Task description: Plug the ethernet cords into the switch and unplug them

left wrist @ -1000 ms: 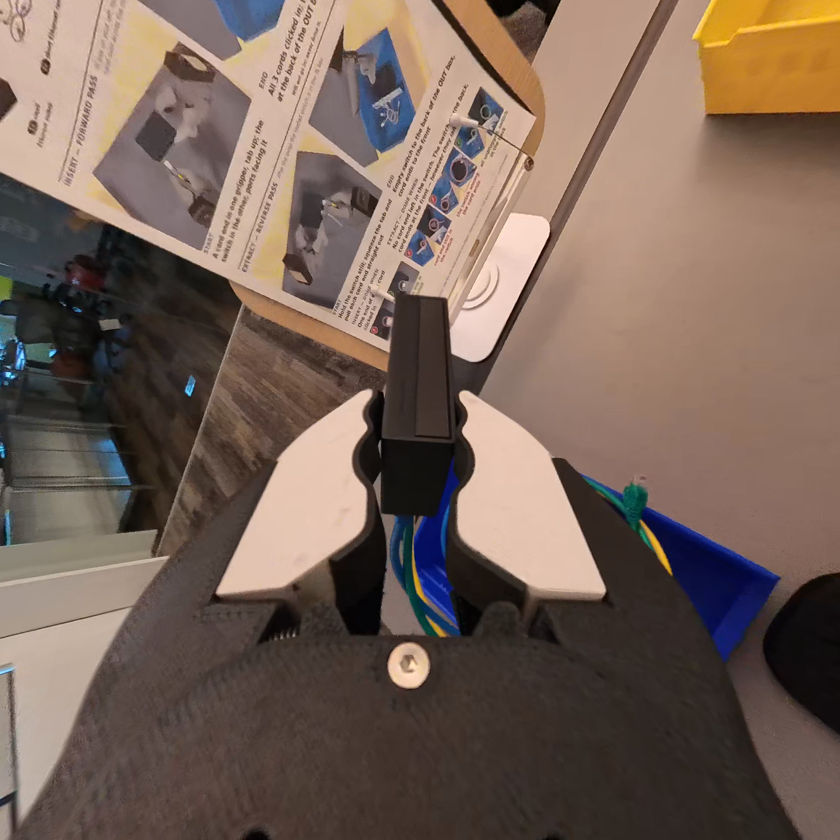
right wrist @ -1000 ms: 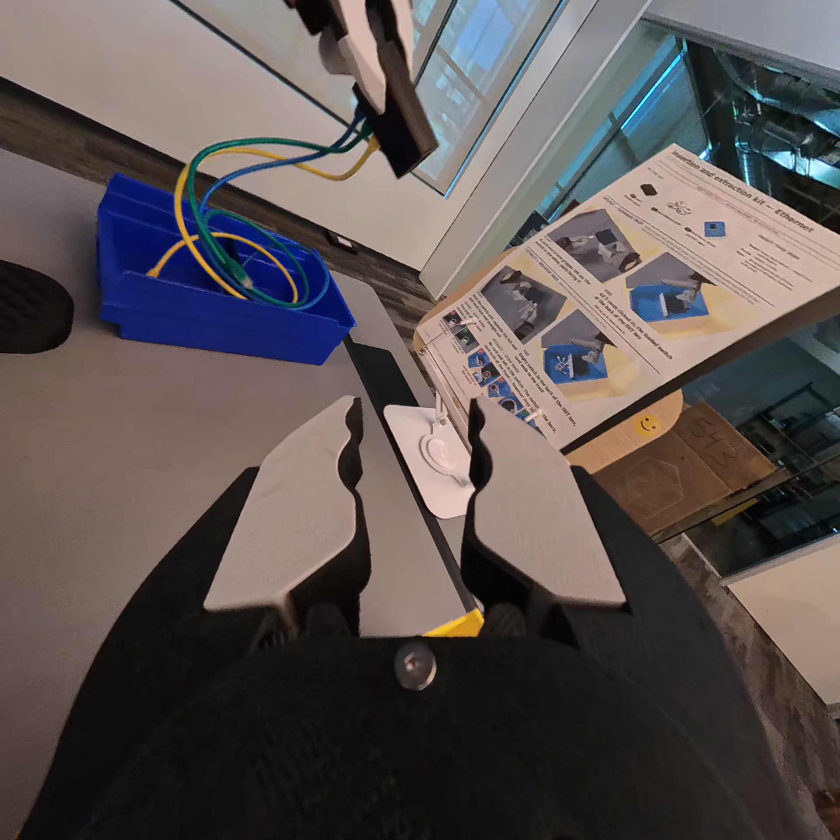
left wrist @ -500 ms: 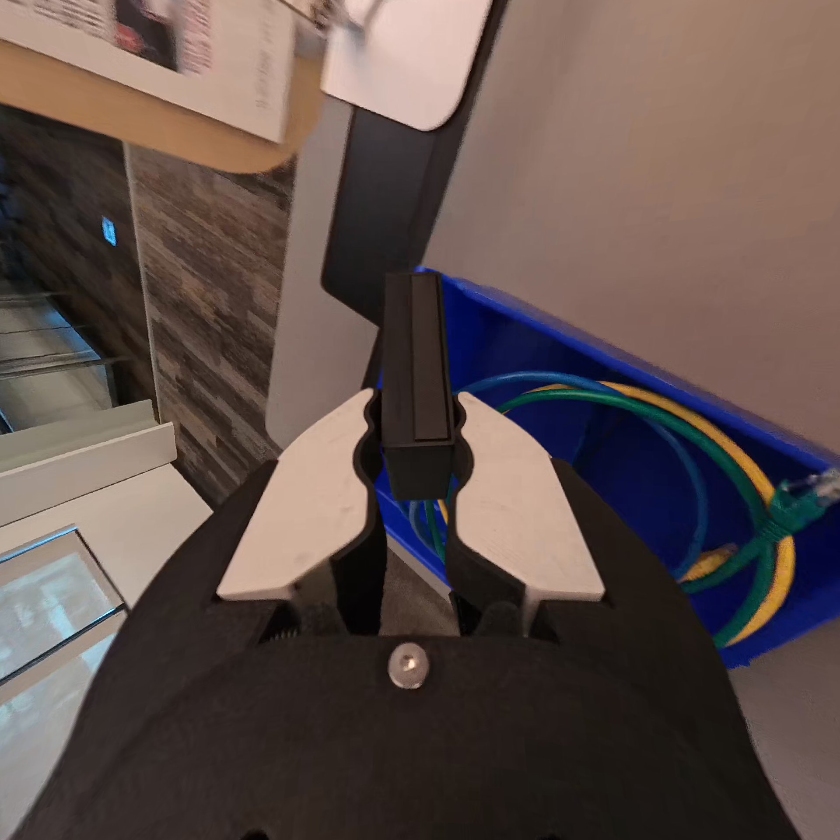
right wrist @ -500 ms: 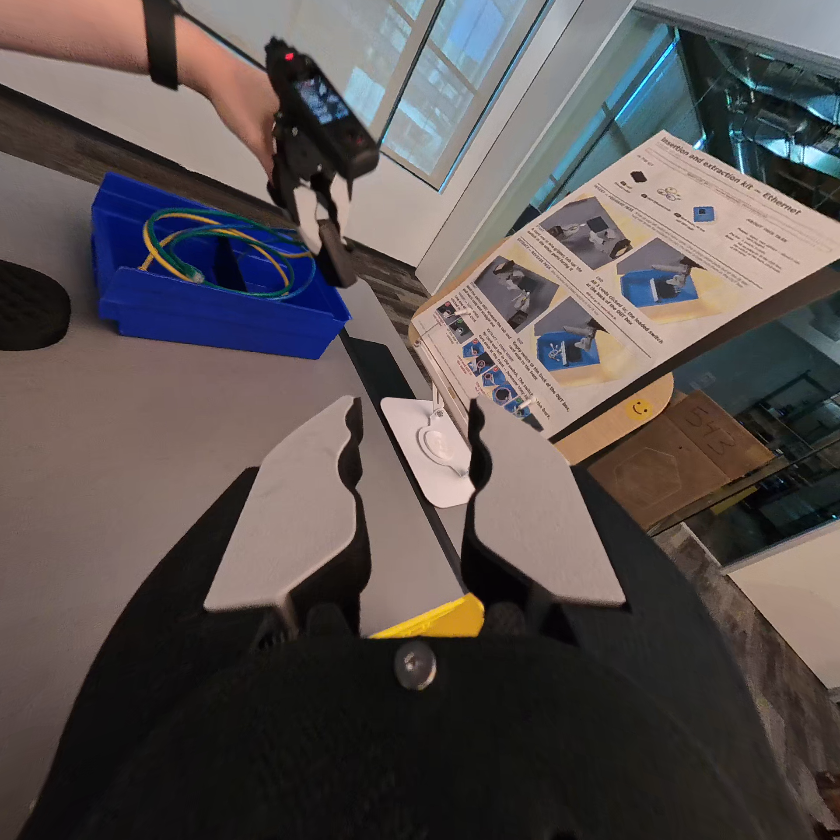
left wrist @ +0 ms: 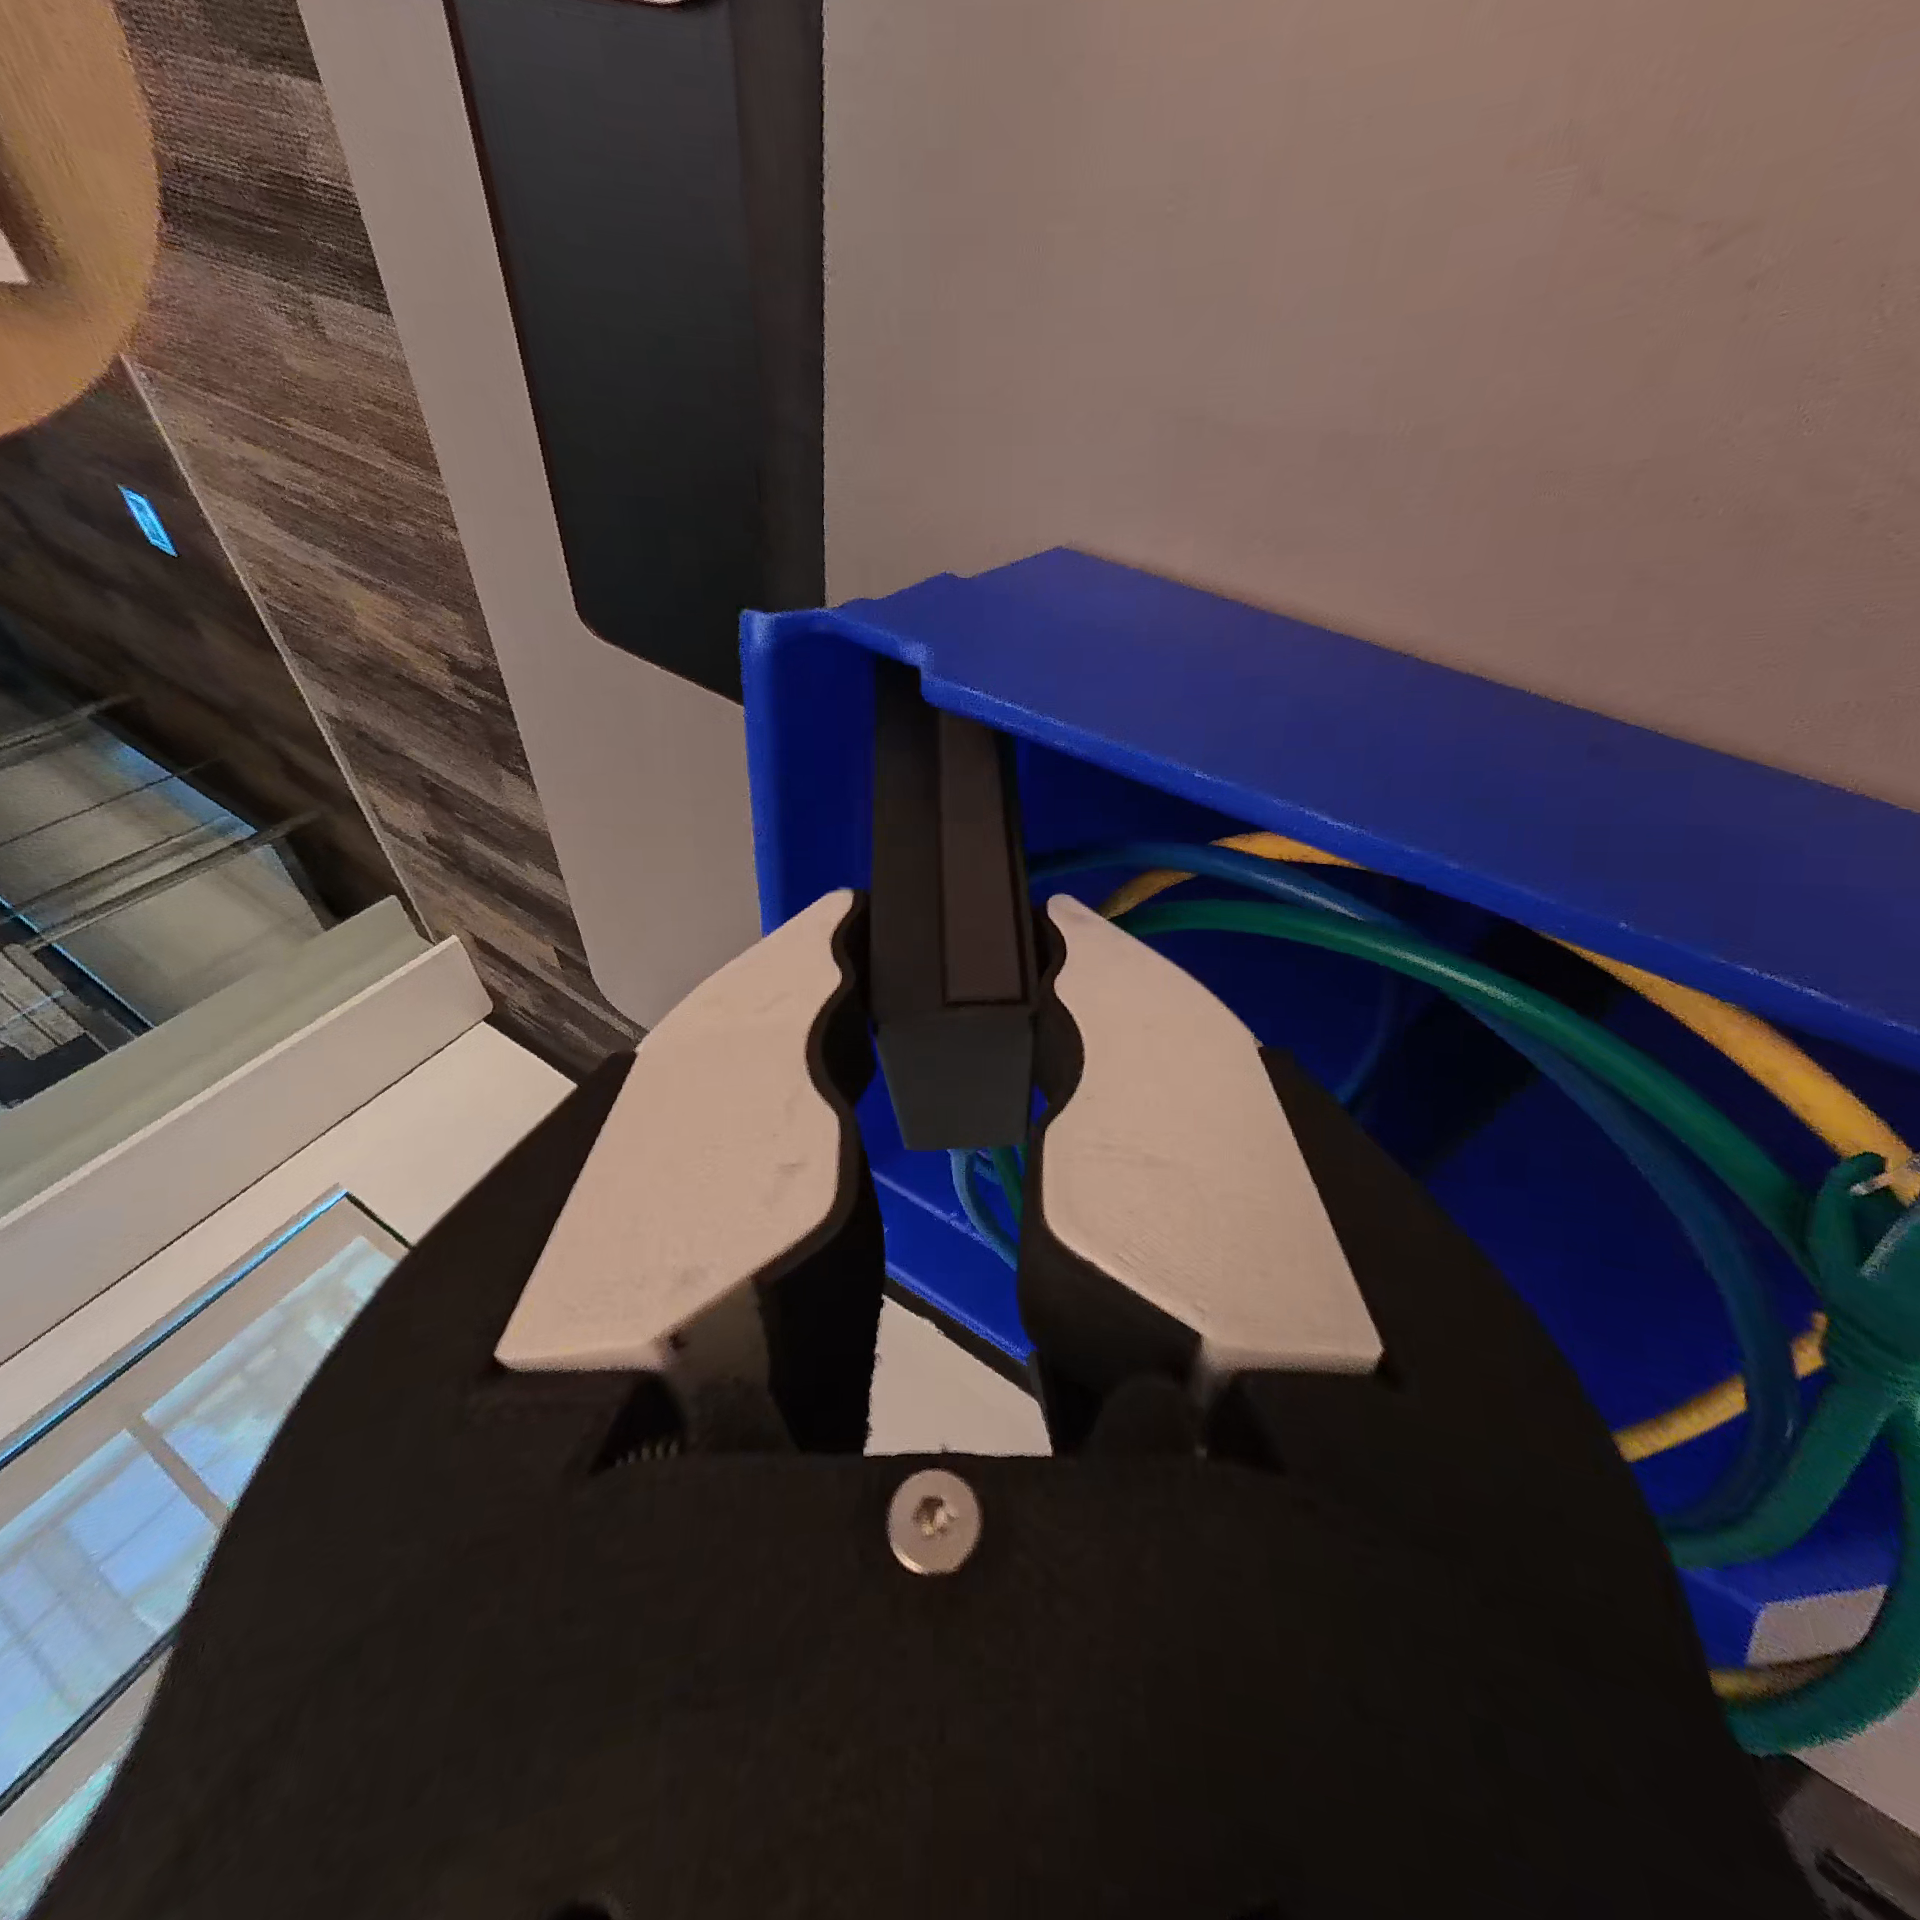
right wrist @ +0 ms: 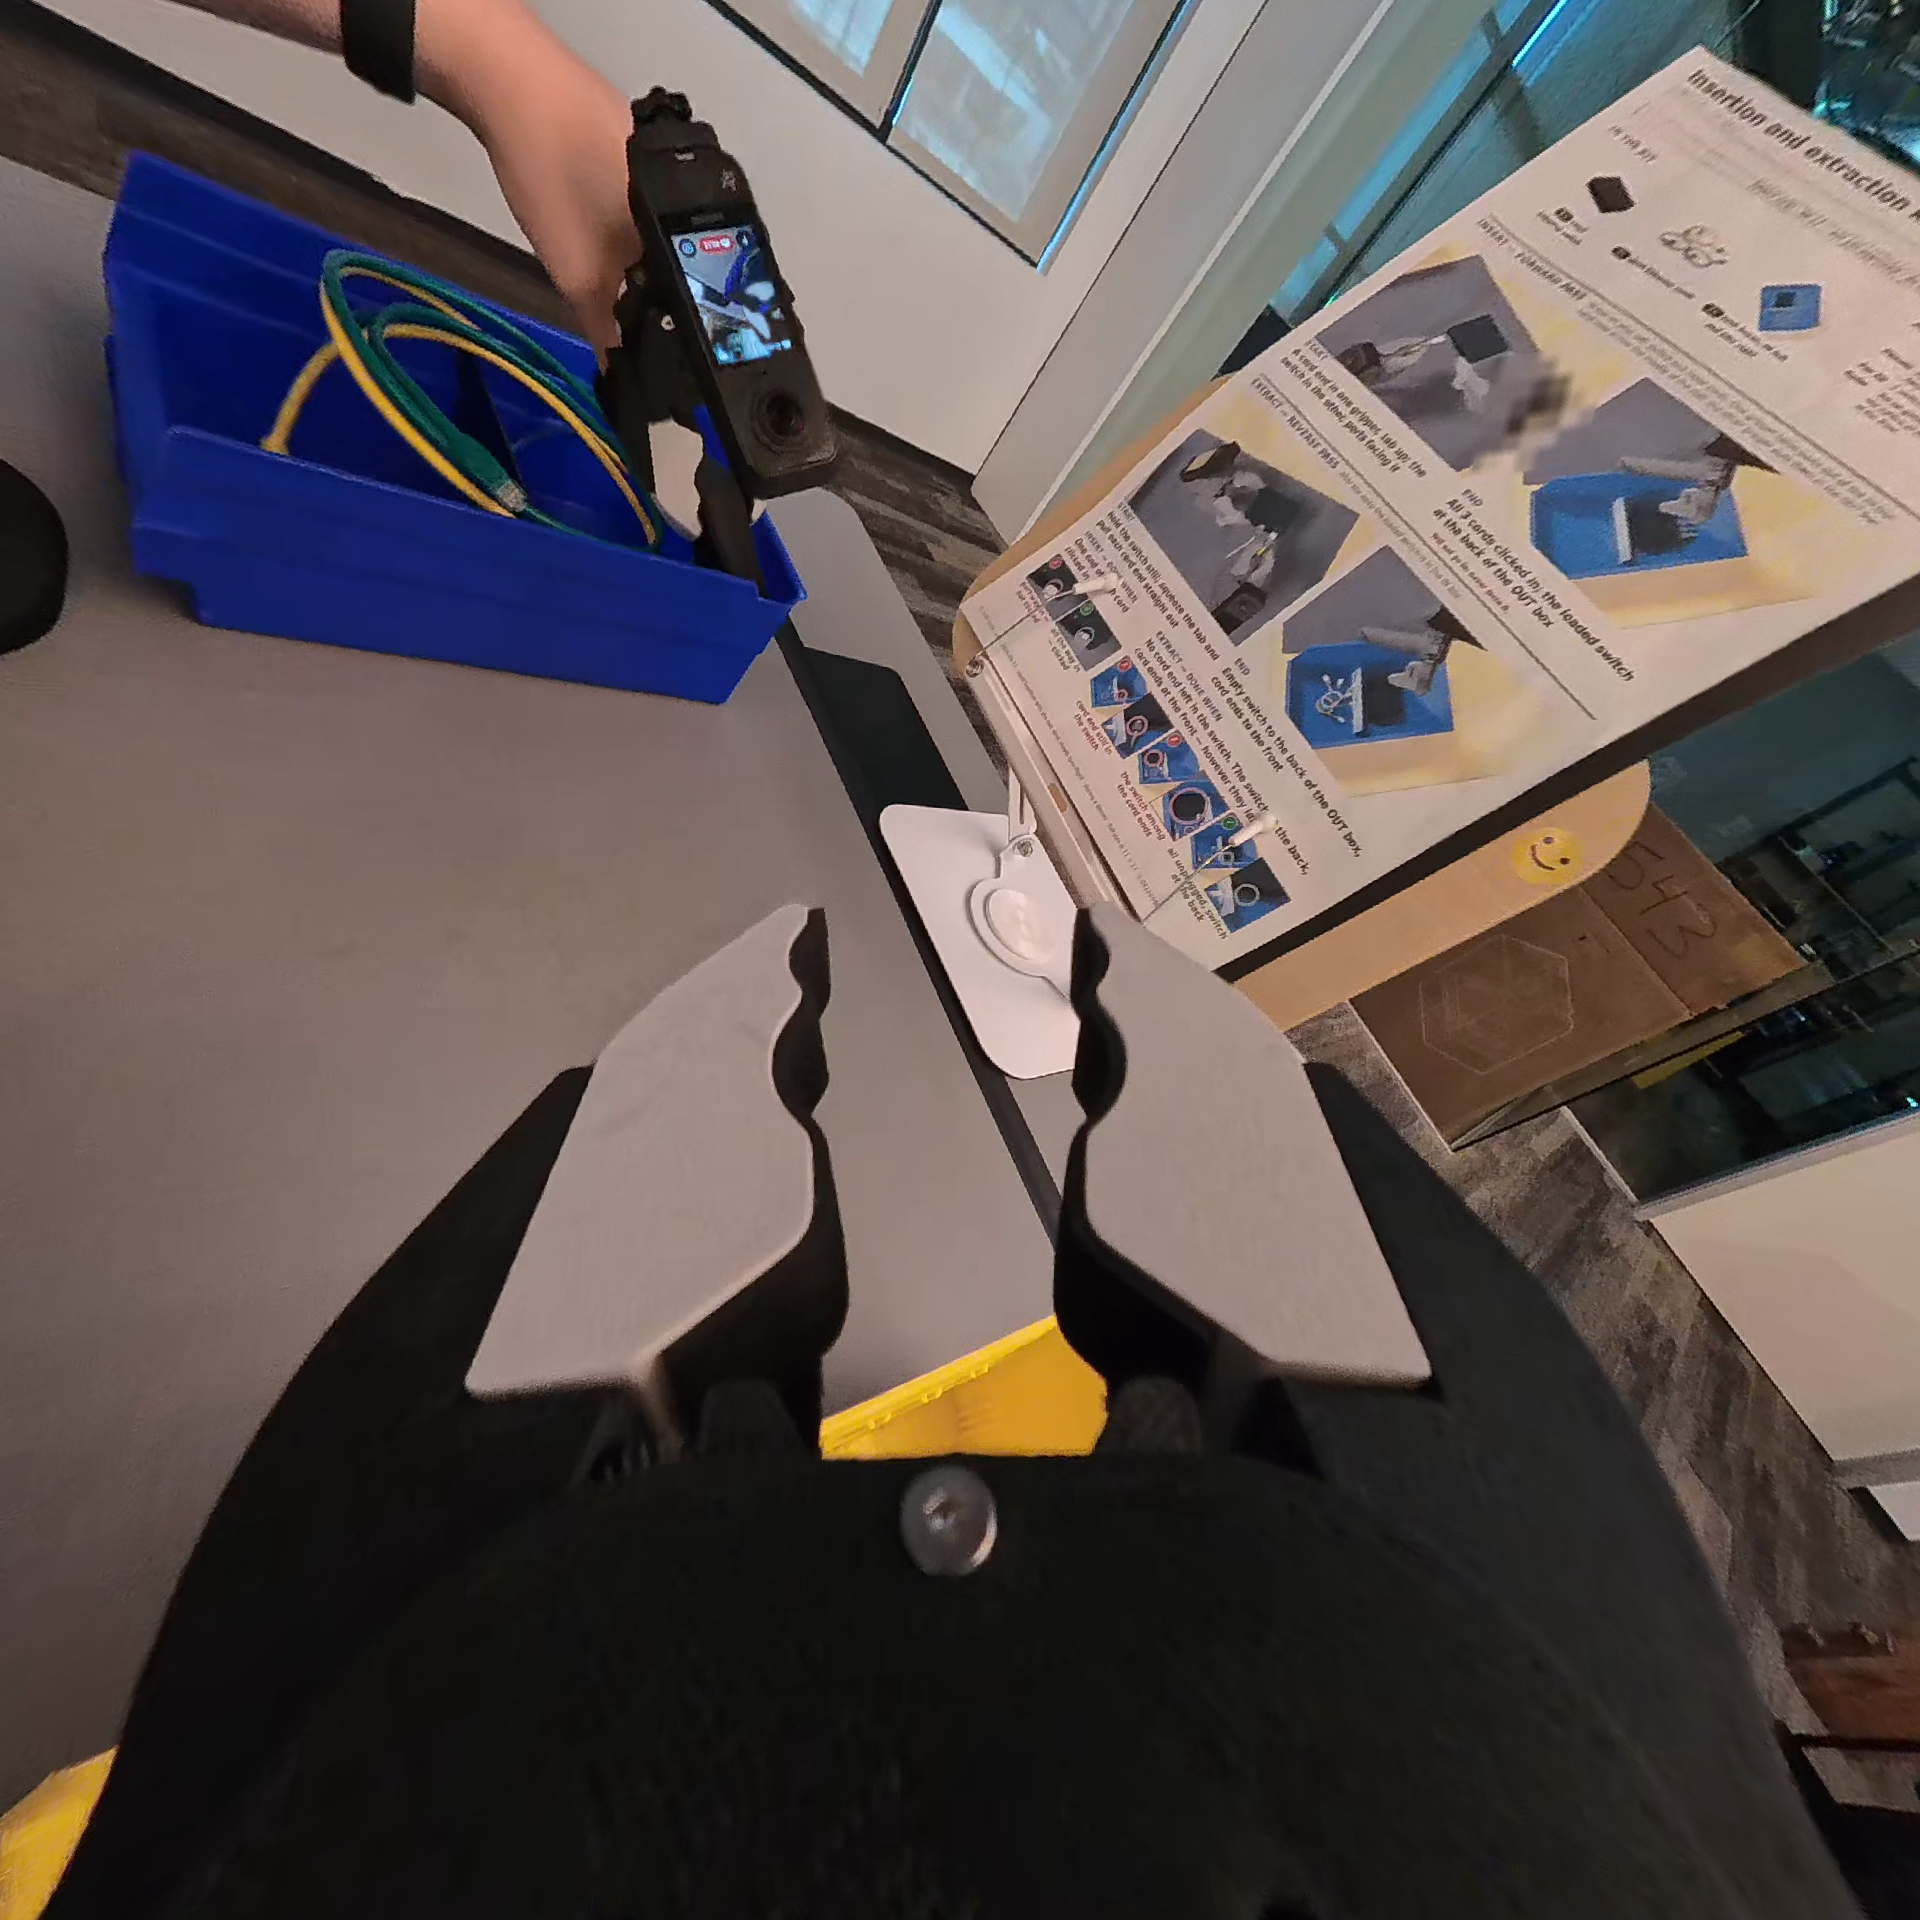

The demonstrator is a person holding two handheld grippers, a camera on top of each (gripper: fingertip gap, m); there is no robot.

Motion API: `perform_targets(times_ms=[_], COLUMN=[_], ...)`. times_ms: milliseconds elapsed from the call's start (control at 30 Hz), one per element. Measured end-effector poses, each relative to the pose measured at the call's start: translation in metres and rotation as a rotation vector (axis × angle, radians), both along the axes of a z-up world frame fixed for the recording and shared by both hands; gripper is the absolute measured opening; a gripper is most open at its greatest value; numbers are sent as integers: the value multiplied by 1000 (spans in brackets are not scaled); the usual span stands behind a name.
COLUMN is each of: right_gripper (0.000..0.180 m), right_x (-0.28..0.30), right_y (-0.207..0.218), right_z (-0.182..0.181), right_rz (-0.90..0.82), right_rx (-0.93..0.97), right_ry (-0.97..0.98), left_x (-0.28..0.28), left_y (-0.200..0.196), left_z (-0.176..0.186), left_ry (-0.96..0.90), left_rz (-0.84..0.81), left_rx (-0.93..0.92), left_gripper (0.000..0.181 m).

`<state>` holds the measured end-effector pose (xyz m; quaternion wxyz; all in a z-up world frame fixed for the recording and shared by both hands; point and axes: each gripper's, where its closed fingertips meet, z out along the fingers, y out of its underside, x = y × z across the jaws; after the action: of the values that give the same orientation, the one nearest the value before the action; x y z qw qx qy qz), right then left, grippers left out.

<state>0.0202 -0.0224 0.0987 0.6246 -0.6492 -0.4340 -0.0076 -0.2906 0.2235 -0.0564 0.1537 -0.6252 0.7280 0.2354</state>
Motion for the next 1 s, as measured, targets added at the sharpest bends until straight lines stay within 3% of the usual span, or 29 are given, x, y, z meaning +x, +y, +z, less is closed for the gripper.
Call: perform_targets(times_ms=[33, 233, 433, 667, 800, 1000], right_gripper=[46, 46, 46, 42, 42, 43], right_x=[0, 2, -1, -37, -65, -69], right_y=[1, 4, 1, -3, -13, -28], right_z=[-1, -6, -2, 8, 28, 48], right_rz=[-2, -17, -8, 62, 101, 101], right_rx=[-4, -16, 2, 60, 167, 268], right_ry=[-3, -20, -20, -21, 15, 32], left_x=[0, 0, 4, 44, 93, 145], left_y=[0, -1, -19, -109, -168, -206], left_z=[0, 20, 125, 265, 319, 382], left_ry=[-6, -26, -239, -451, -483, -490], left_rz=[-1, 3, 18, -145, -300, -373], left_rx=[0, 39, 152, 286, 335, 373], left_gripper=[27, 27, 27, 27, 27, 27])
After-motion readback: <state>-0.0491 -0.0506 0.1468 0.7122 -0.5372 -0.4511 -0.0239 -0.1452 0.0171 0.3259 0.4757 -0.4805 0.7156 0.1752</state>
